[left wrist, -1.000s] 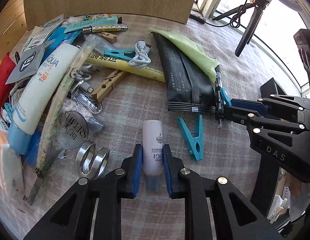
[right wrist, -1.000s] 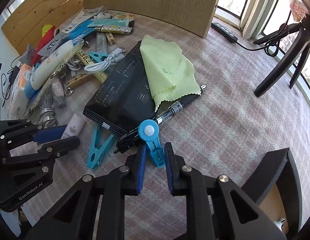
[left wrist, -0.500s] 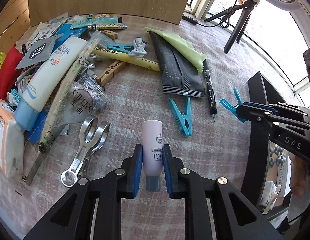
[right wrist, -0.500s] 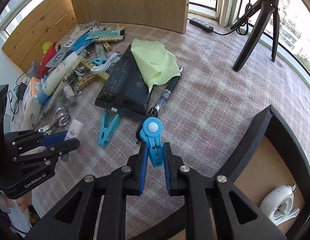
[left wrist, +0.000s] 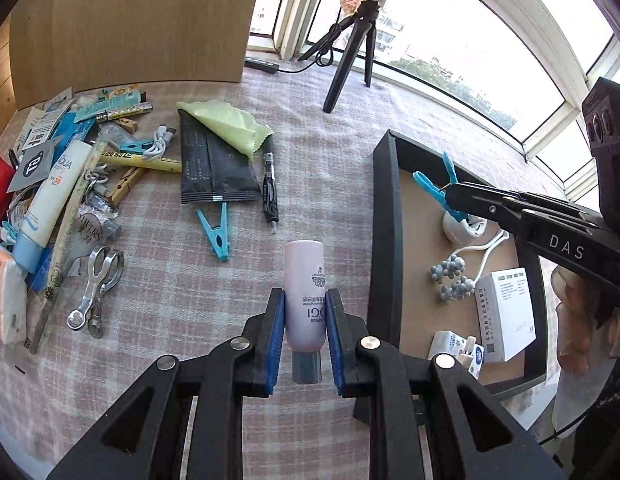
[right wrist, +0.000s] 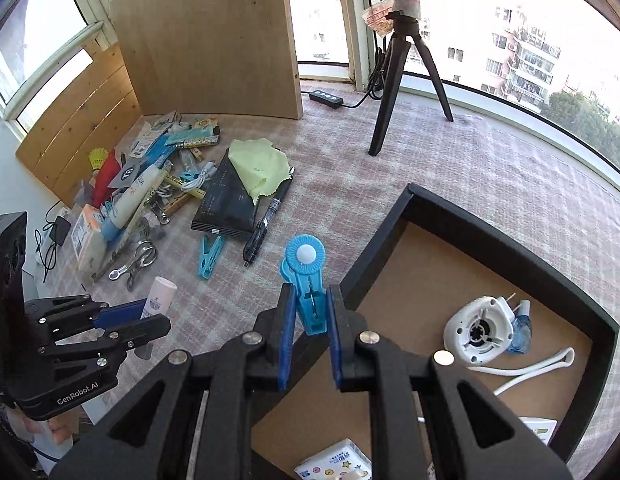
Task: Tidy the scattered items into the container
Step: 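Carry the blue peg toward the tray with the right gripper while the left gripper lifts the lotion bottle, then open both grippers over the tray to drop the peg and lotion bottle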
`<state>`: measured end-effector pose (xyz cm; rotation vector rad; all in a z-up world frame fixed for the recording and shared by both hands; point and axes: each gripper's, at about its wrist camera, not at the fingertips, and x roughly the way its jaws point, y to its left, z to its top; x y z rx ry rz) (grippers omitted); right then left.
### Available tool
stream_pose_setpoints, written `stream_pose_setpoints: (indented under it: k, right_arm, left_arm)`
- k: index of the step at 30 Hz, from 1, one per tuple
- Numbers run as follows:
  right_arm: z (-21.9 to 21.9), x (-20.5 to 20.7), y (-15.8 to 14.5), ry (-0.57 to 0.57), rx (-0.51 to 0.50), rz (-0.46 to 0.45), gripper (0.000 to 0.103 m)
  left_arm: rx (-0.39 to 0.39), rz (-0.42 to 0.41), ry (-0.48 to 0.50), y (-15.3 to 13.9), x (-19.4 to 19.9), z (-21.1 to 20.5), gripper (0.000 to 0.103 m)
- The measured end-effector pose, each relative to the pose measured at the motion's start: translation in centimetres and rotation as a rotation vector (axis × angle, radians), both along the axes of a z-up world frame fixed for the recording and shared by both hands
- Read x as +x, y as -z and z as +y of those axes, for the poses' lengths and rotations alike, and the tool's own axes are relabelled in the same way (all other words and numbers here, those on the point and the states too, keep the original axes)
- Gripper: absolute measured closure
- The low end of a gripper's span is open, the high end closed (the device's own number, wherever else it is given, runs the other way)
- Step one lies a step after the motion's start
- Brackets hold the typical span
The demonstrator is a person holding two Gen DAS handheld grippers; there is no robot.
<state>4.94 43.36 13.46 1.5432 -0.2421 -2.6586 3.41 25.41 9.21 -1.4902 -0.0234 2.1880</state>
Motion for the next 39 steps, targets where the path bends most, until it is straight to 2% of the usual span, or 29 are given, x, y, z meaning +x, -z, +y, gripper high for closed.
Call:
stream_pose_setpoints:
  k: [6, 11, 16, 17, 18, 19, 20, 28, 34, 39]
  right_arm:
    - [5.6, 5.0, -1.0, 0.161, 0.042, 0.012, 0.088]
    - [9.8, 8.4, -0.6, 0.277, 0.060, -0.006, 0.088]
    - [12.5, 10.4, 0.1, 0.360, 0.078, -0.027, 0.087]
    - [12.8, 10.6, 0.2, 0.372, 0.080, -0.031, 0.084]
    - [13.1, 10.7, 0.3, 0.385, 0.080, -0.041, 0.071]
    - [13.4, 10.7, 0.3, 0.402, 0.079, -0.047, 0.063]
    - [13.5, 10.8, 0.3, 0.413, 0.073, -0.042, 0.055]
    - [11.3, 9.1, -0.5, 0.363, 0.077, -0.011, 0.054]
    - [8.9, 6.6, -0.5, 0.304, 0.075, -0.009, 0.054]
    - [5.9, 3.4, -0.8, 0.224, 0.069, 0.002, 0.054]
  left_arm:
    - [0.025, 0.012, 0.137, -1.2, 3.1, 6.0, 0.084]
    - [0.020, 0.023, 0.254, -1.8, 6.1, 10.4, 0.084]
    - [0.006, 0.028, 0.330, -1.9, 8.0, 13.2, 0.084]
    - [0.004, 0.023, 0.341, -1.8, 8.2, 13.6, 0.081]
    - [0.003, 0.012, 0.347, -1.7, 8.3, 13.7, 0.067]
    - [0.007, 0.009, 0.341, -1.6, 8.3, 13.6, 0.060]
    - [0.008, 0.015, 0.330, -1.6, 8.3, 13.5, 0.058]
    - [-0.027, 0.025, 0.232, -1.2, 6.4, 11.2, 0.059]
    - [-0.022, -0.006, 0.148, -0.4, 4.4, 8.6, 0.060]
    - [-0.045, -0.004, 0.040, 0.5, 2.1, 5.7, 0.060]
